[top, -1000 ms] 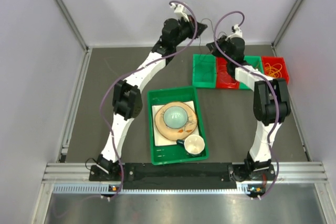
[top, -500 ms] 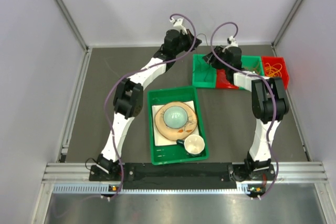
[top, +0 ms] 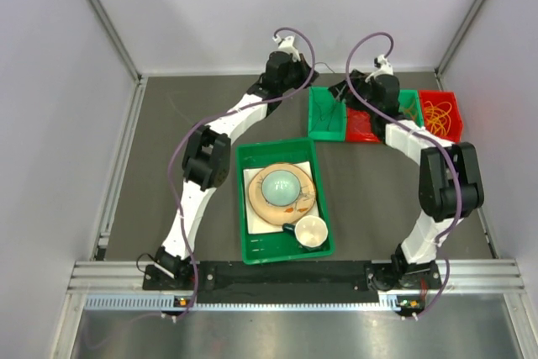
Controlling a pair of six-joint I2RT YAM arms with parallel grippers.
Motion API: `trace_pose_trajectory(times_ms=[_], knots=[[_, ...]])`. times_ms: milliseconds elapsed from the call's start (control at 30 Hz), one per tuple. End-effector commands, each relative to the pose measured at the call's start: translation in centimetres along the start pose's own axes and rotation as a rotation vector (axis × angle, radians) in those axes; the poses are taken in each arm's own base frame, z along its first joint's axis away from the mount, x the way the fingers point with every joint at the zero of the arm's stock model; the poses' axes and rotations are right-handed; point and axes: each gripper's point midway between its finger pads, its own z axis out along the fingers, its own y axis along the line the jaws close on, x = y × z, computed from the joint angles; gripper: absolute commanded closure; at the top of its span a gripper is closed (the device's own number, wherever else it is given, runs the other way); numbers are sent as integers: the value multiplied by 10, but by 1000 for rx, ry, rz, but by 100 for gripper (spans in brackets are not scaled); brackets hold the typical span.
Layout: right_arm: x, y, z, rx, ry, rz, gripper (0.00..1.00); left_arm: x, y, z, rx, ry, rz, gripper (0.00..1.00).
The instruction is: Untangle the cables
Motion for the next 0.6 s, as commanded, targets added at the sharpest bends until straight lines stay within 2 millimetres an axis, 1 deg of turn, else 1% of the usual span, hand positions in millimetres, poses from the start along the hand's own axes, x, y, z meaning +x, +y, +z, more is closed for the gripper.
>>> trace_pose_trajectory(times_ms=[0,33,67,100,133,167,200,267,333,367,400,433,467,500,533,567], knots=[[-14,25,-16,-53,-7,-23,31,7,15,3,-67,7,26,100],[-14,31,-16,-78,14,-21,30,6,16,3,-73,7,24,100],[-10,32,-14,-84,40,-15,30,8,21,3,-97,12,25,100],[-5,35,-15,-92,86,2,30,10,22,4,-104,14,23,100],[-2,36,-14,-91,110,10,30,10,22,4,-107,16,23,100],[8,30,-11,-75,153,25,29,10,24,3,-117,20,19,100],[11,34,-10,-93,182,35,29,8,23,3,-117,15,15,100],[33,20,-8,-47,267,72,30,2,20,2,-114,2,7,100],[45,9,-8,-6,301,76,29,-1,14,2,-90,-3,2,100],[49,5,-9,9,308,78,29,-4,10,1,-80,-9,-6,100],[51,-4,-9,48,306,61,26,-6,7,0,-70,-11,-13,100],[55,-10,-10,76,322,52,25,-6,4,-1,-55,-5,-19,100],[62,-18,-13,114,353,49,24,-13,-6,-6,-32,-13,-34,100],[63,-22,-12,129,359,29,23,-21,-15,-8,1,-40,-36,100],[65,-24,-12,134,371,22,23,-15,-15,-11,9,-26,-48,100],[66,-25,-13,136,377,17,23,-23,-23,-16,24,-38,-58,100]])
